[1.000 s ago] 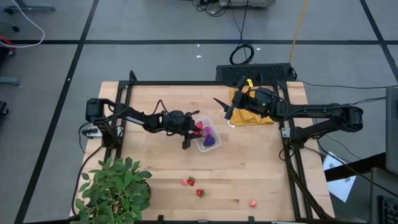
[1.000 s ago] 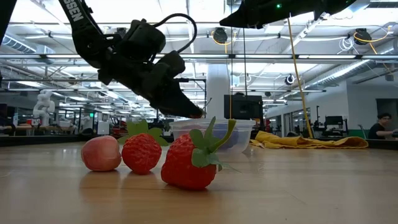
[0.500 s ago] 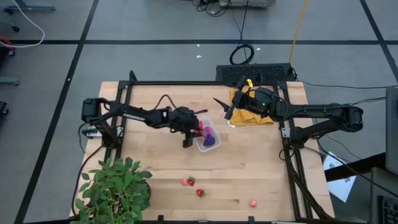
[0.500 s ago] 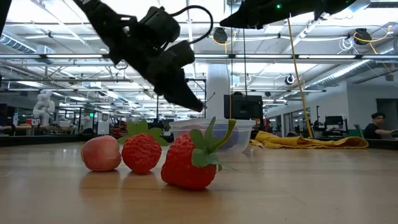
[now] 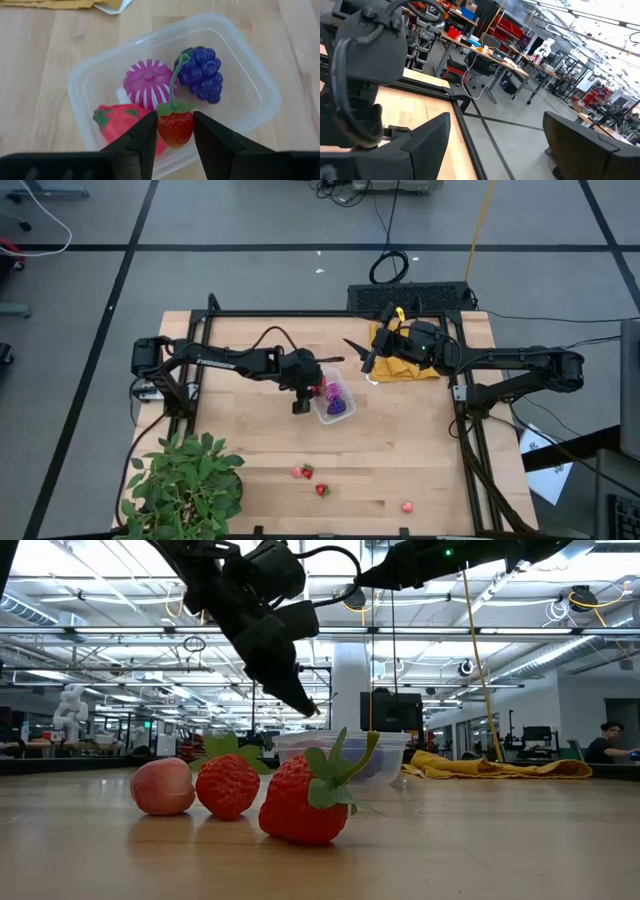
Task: Pick and placing Produce into tupperware
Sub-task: Put the top left red strawberry into the transparent container
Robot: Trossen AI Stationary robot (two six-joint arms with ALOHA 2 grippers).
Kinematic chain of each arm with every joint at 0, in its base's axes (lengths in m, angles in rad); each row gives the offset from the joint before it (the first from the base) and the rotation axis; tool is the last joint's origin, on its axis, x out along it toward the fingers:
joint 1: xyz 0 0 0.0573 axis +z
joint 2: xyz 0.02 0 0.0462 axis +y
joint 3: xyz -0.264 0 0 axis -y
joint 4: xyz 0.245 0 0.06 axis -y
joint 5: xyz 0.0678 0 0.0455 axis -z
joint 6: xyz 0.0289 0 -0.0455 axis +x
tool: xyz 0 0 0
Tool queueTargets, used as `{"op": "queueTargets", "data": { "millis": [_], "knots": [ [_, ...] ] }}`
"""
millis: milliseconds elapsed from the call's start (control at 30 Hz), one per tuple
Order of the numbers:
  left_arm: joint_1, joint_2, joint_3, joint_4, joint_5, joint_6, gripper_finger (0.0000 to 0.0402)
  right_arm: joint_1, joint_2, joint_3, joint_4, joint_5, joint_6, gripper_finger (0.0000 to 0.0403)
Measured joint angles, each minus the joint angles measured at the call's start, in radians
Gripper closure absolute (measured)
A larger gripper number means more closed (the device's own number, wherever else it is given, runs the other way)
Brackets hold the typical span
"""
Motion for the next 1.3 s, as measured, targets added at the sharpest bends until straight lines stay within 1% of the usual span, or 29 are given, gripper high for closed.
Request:
{"op": "queueTargets", "data": {
  "millis": [200, 367, 533, 633, 867, 933, 1033, 1300],
  "knots": [
    [0.000, 0.000, 0.016, -0.015, -0.017, 0.025, 0.0273, -0.002, 0.000, 0.000, 0.027, 0.002, -0.045, 0.0096],
    [-0.004, 0.000, 0.016, -0.015, -0.018, 0.027, 0.0272, -0.002, 0.000, 0.000, 0.098, 0.008, -0.053, 0.0096],
    [-0.019, 0.009, 0.016, 0.007, -0.018, 0.042, 0.0272, -0.003, 0.000, 0.000, 0.167, 0.099, -0.074, 0.0096],
    [-0.027, 0.015, 0.016, 0.015, -0.018, 0.044, 0.0272, -0.003, 0.000, 0.000, 0.172, 0.129, -0.093, 0.0096],
    [-0.034, 0.045, 0.019, 0.062, -0.019, 0.048, 0.0272, -0.001, 0.000, 0.000, 0.165, 0.130, -0.093, 0.0096],
    [-0.034, 0.051, 0.016, 0.046, -0.019, 0.048, 0.0272, -0.001, 0.000, 0.000, 0.165, 0.130, -0.093, 0.0096],
    [-0.033, 0.064, 0.017, 0.069, -0.019, 0.049, 0.0272, -0.001, 0.000, 0.000, 0.165, 0.130, -0.093, 0.0096],
    [-0.031, 0.064, 0.016, 0.068, -0.019, 0.055, 0.0272, 0.000, 0.000, 0.000, 0.164, 0.130, -0.093, 0.0096]
  ]
}}
